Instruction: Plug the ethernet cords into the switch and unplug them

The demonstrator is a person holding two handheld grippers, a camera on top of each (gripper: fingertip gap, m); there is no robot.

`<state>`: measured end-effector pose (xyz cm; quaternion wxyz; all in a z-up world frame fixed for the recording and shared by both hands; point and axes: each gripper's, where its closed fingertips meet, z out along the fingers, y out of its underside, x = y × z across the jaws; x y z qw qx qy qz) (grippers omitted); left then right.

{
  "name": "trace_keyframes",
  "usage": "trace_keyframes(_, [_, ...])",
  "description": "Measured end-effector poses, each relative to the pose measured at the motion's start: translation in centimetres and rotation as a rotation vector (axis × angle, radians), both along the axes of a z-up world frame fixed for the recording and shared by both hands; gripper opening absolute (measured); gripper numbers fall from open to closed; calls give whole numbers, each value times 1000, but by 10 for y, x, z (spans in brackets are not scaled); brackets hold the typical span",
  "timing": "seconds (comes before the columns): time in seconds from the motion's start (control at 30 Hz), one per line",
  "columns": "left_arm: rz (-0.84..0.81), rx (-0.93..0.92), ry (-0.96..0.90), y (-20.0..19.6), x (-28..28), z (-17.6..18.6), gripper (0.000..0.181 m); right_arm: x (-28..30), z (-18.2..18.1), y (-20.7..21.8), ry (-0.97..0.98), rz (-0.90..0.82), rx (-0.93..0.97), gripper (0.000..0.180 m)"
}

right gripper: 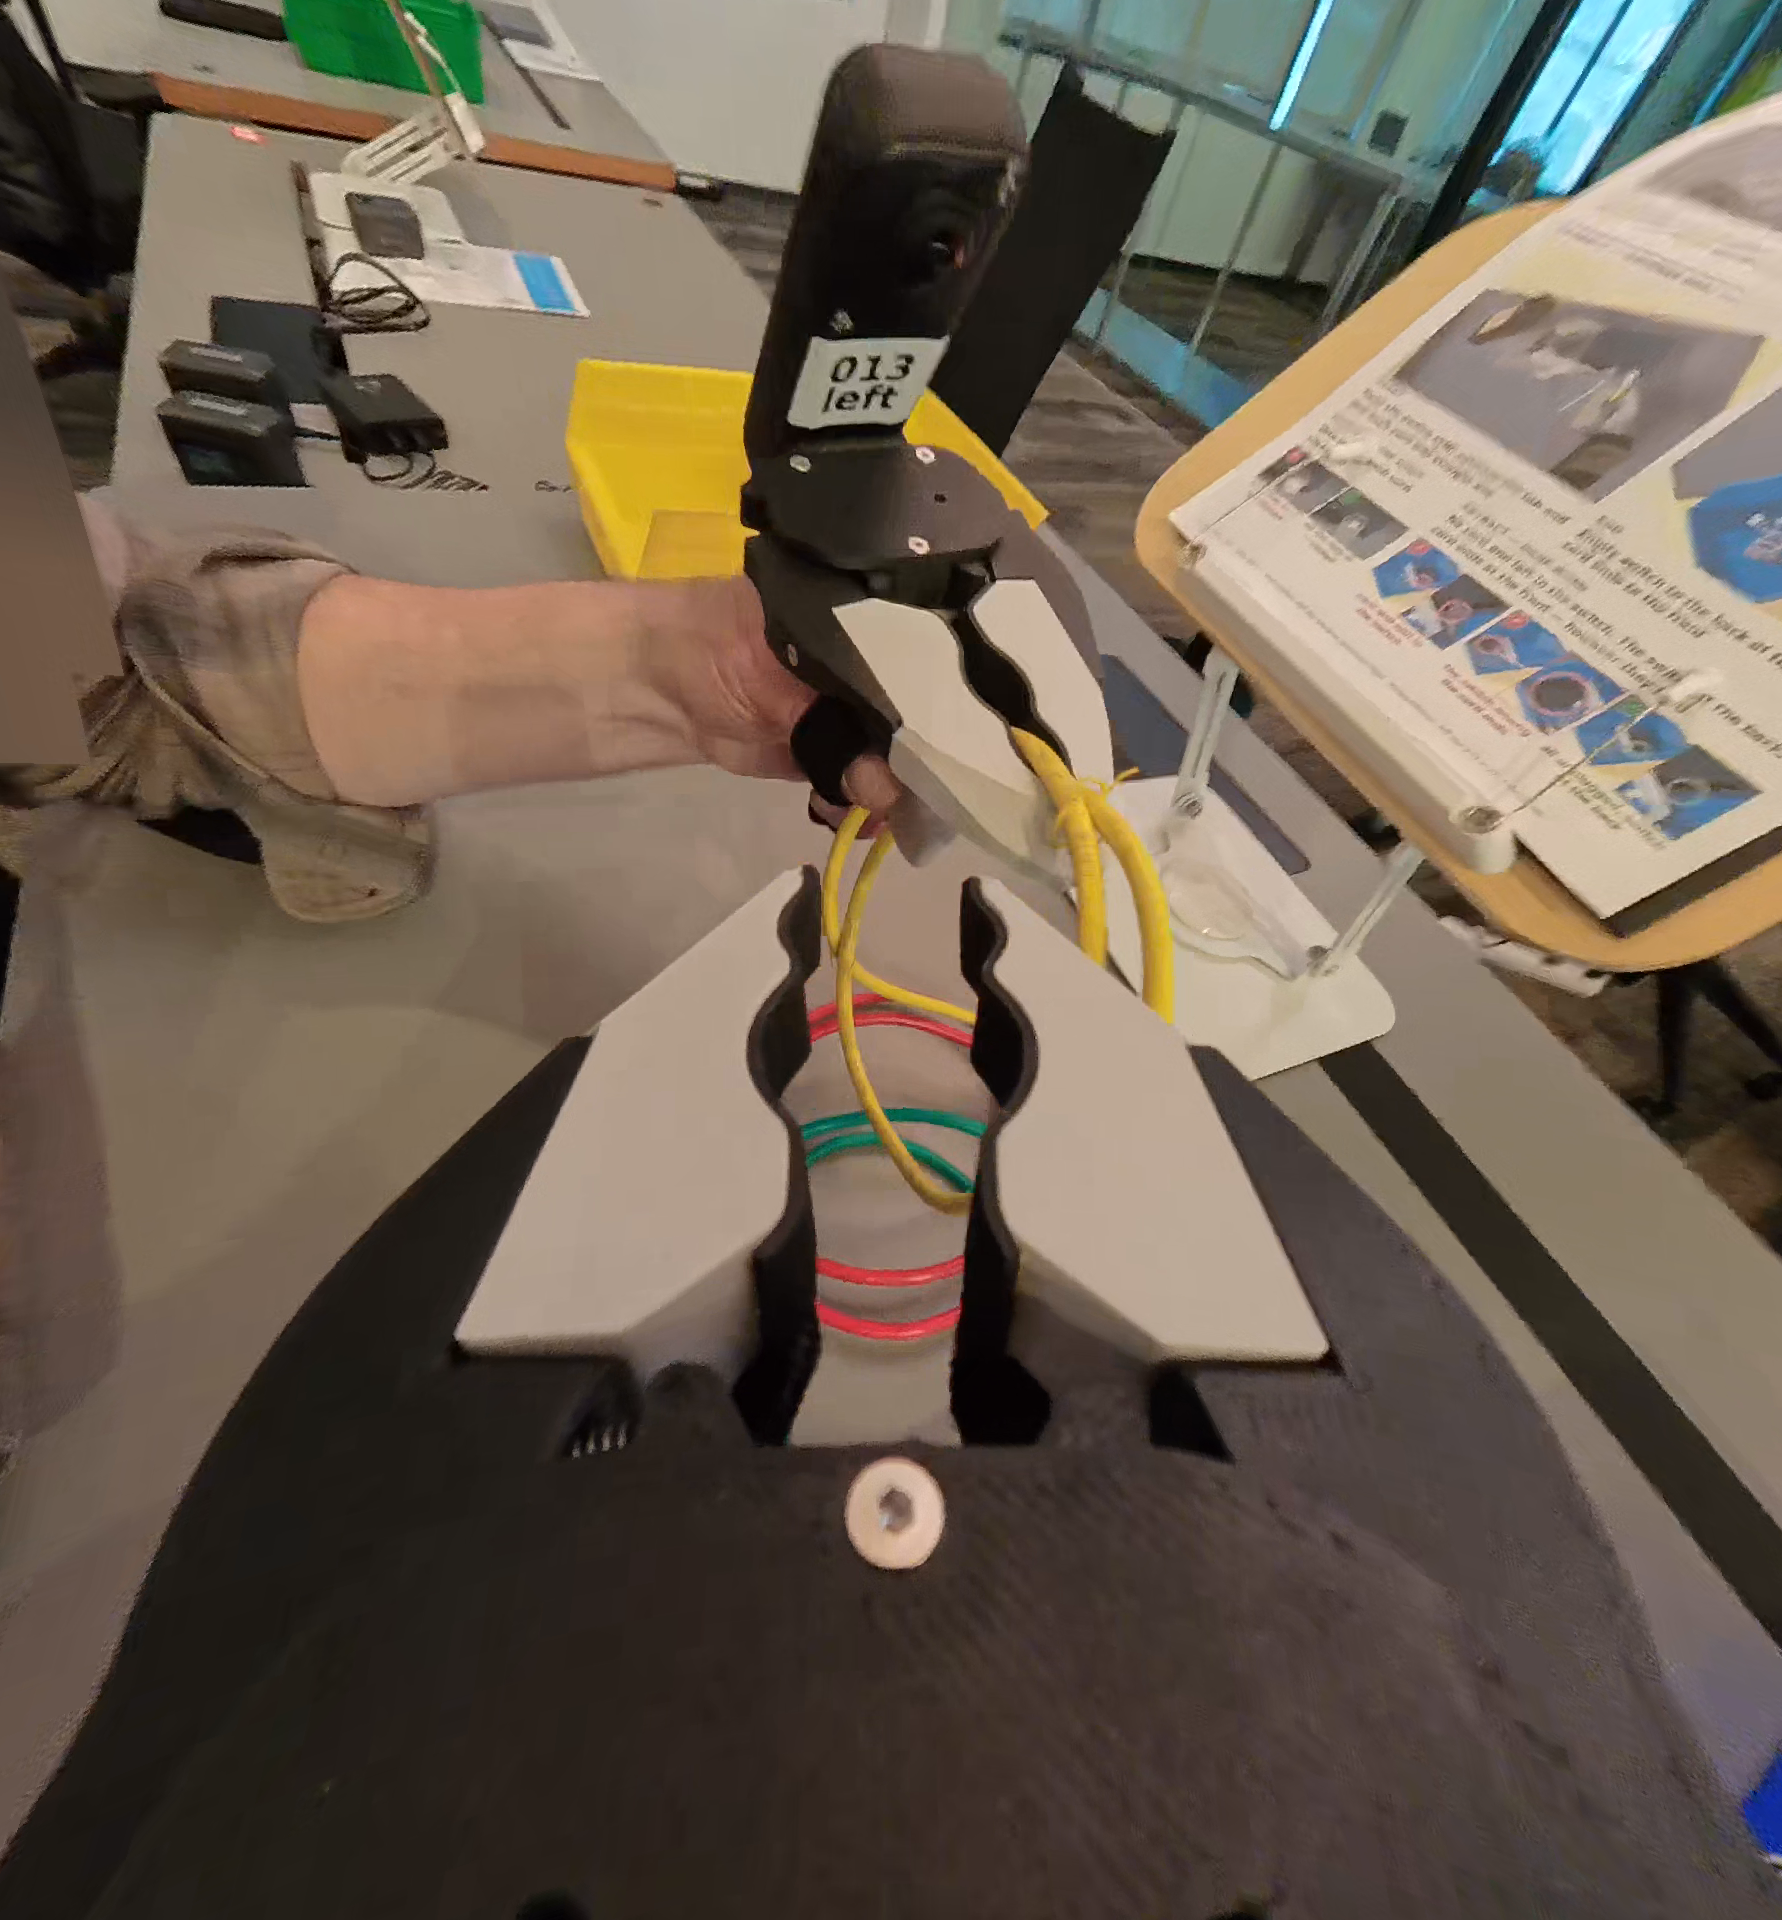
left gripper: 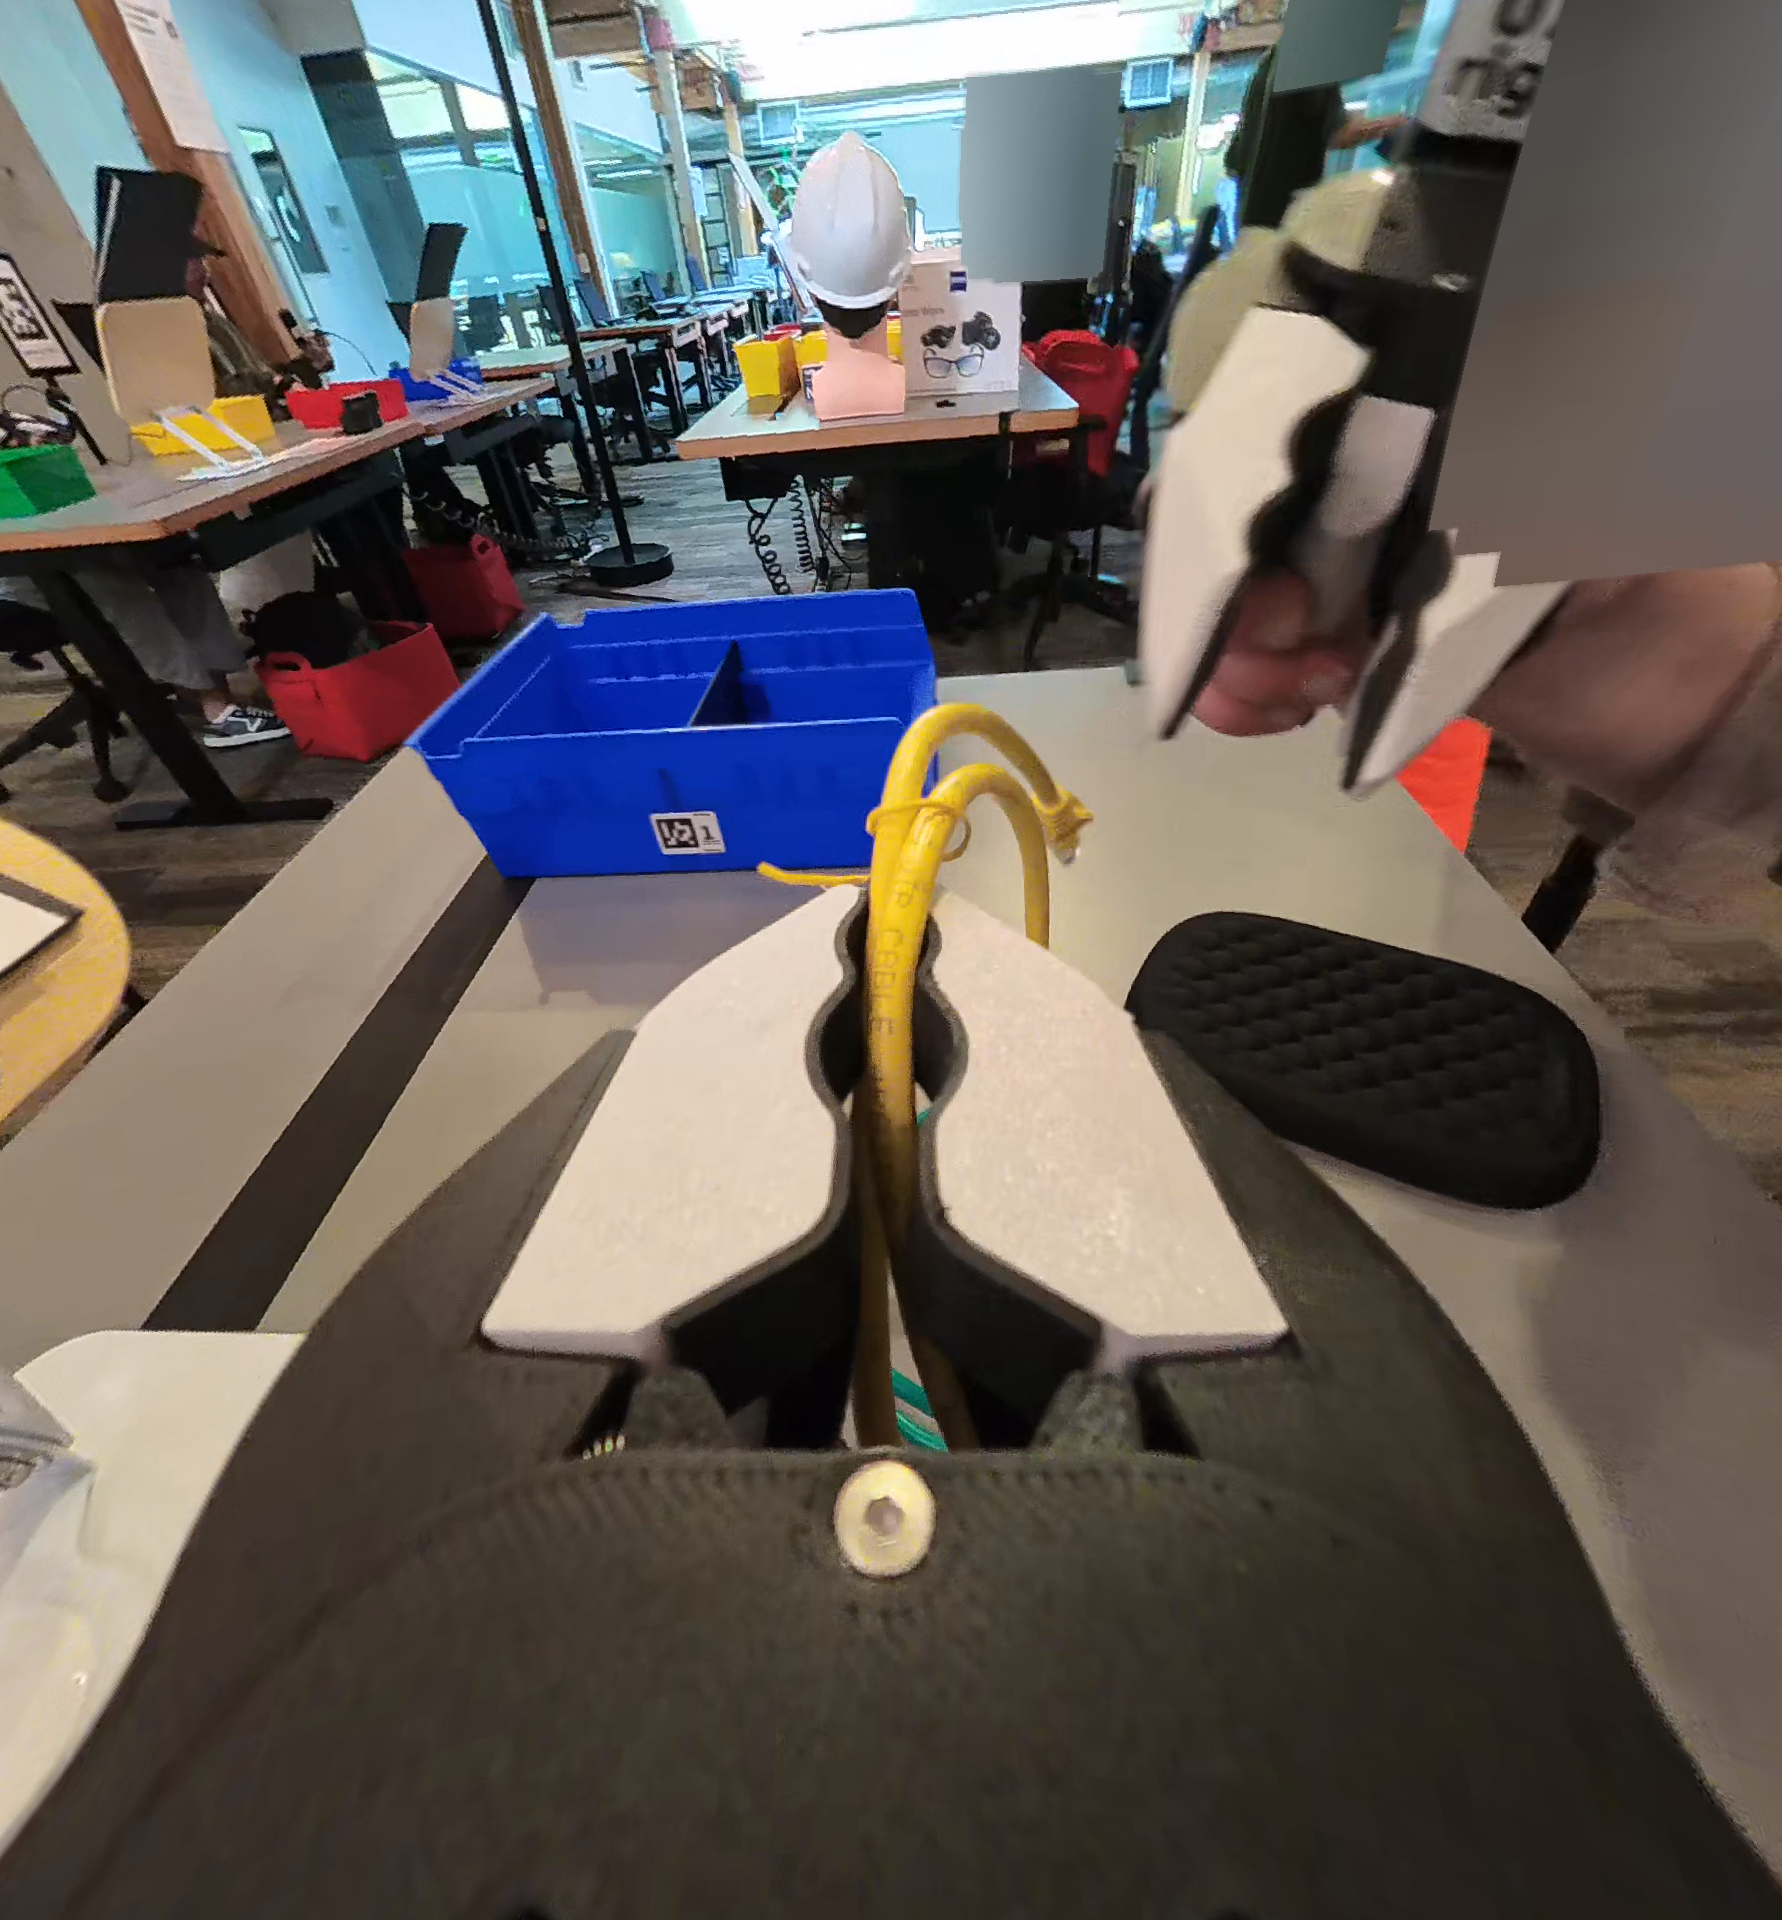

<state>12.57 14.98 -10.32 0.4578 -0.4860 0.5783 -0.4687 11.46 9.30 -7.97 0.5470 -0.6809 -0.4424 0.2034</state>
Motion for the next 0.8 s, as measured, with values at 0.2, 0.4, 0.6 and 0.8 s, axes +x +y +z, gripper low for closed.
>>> trace_keyframes(0.2, [25, -72, -39, 3, -1, 12, 4, -28, -25, -2, 95, -50, -129, 29])
trace_keyframes(0.4, [39, -68, -60, -1, -3, 22, 4, -30, -33, 30, 372, -150, -140, 58])
trace_keyframes(0.6, [23, -61, -50, -5, -3, 24, 4, -13, -1, 49, 657, -143, -35, 61])
trace_keyframes(0.8, [-9, -74, -49, -8, -4, 23, 4, -11, 16, 45, 857, 37, 11, 44])
